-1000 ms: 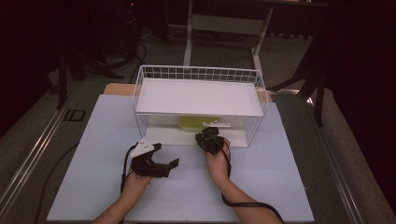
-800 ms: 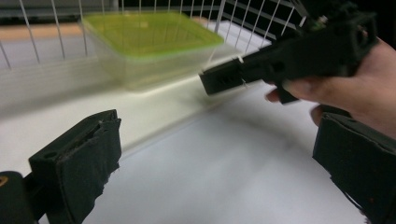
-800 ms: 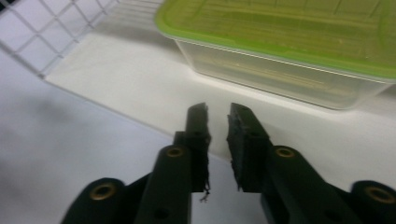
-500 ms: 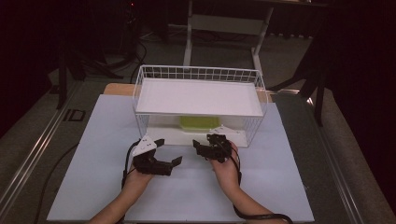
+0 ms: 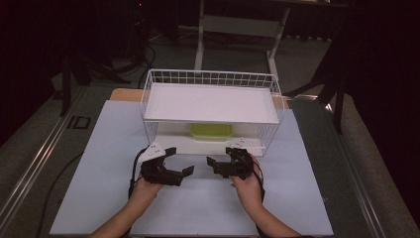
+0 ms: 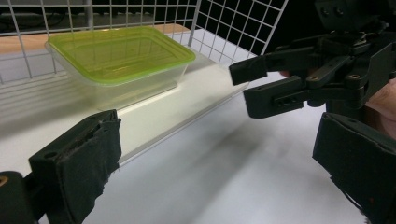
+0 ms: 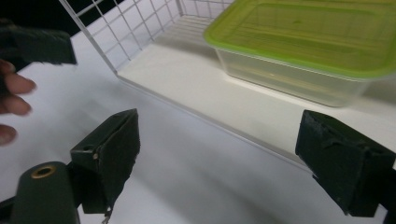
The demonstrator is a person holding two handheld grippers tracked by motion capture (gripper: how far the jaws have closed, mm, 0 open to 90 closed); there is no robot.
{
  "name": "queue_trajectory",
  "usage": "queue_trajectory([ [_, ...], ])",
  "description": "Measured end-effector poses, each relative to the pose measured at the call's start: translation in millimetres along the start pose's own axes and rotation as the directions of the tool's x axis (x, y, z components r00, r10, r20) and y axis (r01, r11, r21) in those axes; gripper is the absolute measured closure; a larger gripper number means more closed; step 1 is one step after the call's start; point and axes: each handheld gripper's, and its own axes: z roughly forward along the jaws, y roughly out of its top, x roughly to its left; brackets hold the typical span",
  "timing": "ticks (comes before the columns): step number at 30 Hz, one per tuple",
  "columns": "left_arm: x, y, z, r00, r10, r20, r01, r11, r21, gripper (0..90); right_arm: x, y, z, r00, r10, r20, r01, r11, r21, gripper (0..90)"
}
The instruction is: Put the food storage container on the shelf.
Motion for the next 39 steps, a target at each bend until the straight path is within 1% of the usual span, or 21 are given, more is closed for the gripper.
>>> queue_trajectory([
  [1, 0.0, 0.0, 0.0, 1.0, 0.0, 0.0, 0.0, 1.0, 0.0, 2.0, 0.0, 0.0, 0.0, 1.0, 0.0, 0.0, 0.0, 1.0, 0.0, 14.0],
  [2, -0.6, -0.2, -1.6, 0.9998, 0.019, -0.008, -0.019, 0.9998, 0.003, 2.0, -1.7, -2.5, -6.8, 0.9998, -0.02, -0.003, 0.02, 1.0, -0.003, 14.0],
  [3, -0.6, -0.2, -1.6, 0.9998, 0.019, -0.008, -0.019, 0.9998, 0.003, 2.0, -1.7, -2.5, -6.8, 0.9998, -0.02, -0.003, 0.02, 1.0, -0.003, 14.0],
  [4, -1.0, -0.5, -3.9, 0.9995, 0.03, -0.003, -0.03, 0.9995, 0.005, 1.9, -3.1, -5.1, -13.0, 0.9995, -0.031, -0.008, 0.031, 0.999, 0.006, 14.7],
  [8, -1.7, -0.2, -8.1, 0.9992, 0.038, 0.011, -0.038, 0.9993, -0.001, 2.0, -5.2, -9.4, -24.1, 0.9987, -0.047, -0.021, 0.047, 0.999, 0.005, 14.7],
  [9, -2.4, 0.1, -10.1, 0.9988, 0.047, 0.014, -0.047, 0.9989, -0.001, 2.0, -5.2, -9.4, -24.1, 0.9987, -0.047, -0.021, 0.047, 0.999, 0.005, 14.7],
  [12, -3.6, 0.6, -13.5, 0.9985, 0.05, 0.022, -0.05, 0.9987, 0.0, 2.0, -6.2, -11.0, -29.1, 0.9985, -0.05, -0.021, 0.05, 0.999, 0.01, 14.6],
  [14, -4.7, 0.4, -19.1, 0.998, 0.058, 0.025, -0.058, 0.9983, 0.001, 2.0, -9.7, -13.1, -37.1, 0.9987, -0.044, -0.025, 0.044, 0.999, 0.003, 14.6],
  [16, -4.5, -1.3, -24.8, 0.9983, 0.049, 0.03, -0.049, 0.9988, -0.003, 2.0, -12.9, -15.0, -44.1, 0.9989, -0.042, -0.021, 0.042, 0.999, -0.002, 14.7],
  [18, -4.5, -3.2, -28.0, 0.9984, 0.049, 0.029, -0.049, 0.9988, 0.001, 2.0, -14.5, -17.2, -48.7, 0.9989, -0.037, -0.027, 0.037, 0.999, -0.004, 14.7],
  [20, -4.8, -4.2, -29.5, 0.9984, 0.047, 0.031, -0.047, 0.9989, 0.001, 2.0, -15.2, -20.1, -53.3, 0.9986, -0.046, -0.025, 0.046, 0.999, -0.003, 14.6],
  [23, -5.6, -6.7, -34.2, 0.9982, 0.05, 0.035, -0.05, 0.9987, 0.01, 1.9, -15.5, -23.3, -58.0, 0.9984, -0.052, -0.021, 0.052, 0.999, 0.0, 14.6],
  [24, -5.8, -7.4, -36.0, 0.998, 0.054, 0.033, -0.054, 0.9985, 0.011, 2.0, -16.9, -26.1, -63.0, 0.9983, -0.054, -0.019, 0.054, 0.999, -0.007, 14.6],
  [26, -6.3, -9.6, -41.2, 0.9976, 0.059, 0.036, -0.059, 0.9981, 0.015, 2.0, -18.6, -28.1, -67.7, 0.9986, -0.052, -0.013, 0.052, 0.999, -0.012, 14.6],
  [27, -6.3, -9.6, -41.2, 0.9976, 0.059, 0.036, -0.059, 0.9981, 0.015, 2.0, -19.6, -29.4, -70.1, 0.9987, -0.05, -0.011, 0.05, 0.999, -0.019, 14.6],
  [30, -5.8, -13.5, -46.5, 0.9979, 0.053, 0.036, -0.053, 0.9984, 0.016, 2.0, -22.2, -33.1, -74.4, 0.999, -0.043, -0.01, 0.043, 0.999, -0.018, 14.6],
  [31, -5.5, -14.7, -47.7, 0.9981, 0.05, 0.035, -0.051, 0.9986, 0.017, 2.0, -22.9, -34.7, -75.6, 0.999, -0.043, -0.009, 0.043, 0.999, -0.008, 14.5],
  [35, -4.5, -19.1, -51.5, 0.9982, 0.05, 0.033, -0.051, 0.9984, 0.026, 2.0, -24.4, -39.9, -79.9, 0.9986, -0.052, -0.012, 0.052, 0.999, -0.002, 14.5],
  [36, -4.0, -20.9, -53.1, 0.9983, 0.048, 0.032, -0.049, 0.9984, 0.029, 2.0, -24.7, -42.2, -82.8, 0.9981, -0.061, -0.009, 0.061, 0.998, 0.0, 14.6],
  [37, -3.1, -23.4, -55.4, 0.9987, 0.038, 0.035, -0.039, 0.9987, 0.032, 2.0, -26.7, -47.4, -89.1, 0.9984, -0.054, -0.016, 0.054, 0.999, -0.005, 14.7],
  [39, -1.3, -26.3, -58.2, 0.9991, 0.023, 0.036, -0.024, 0.9991, 0.035, 2.0, -28.1, -51.1, -94.1, 0.9984, -0.056, -0.001, 0.056, 0.998, -0.008, 14.7],
])
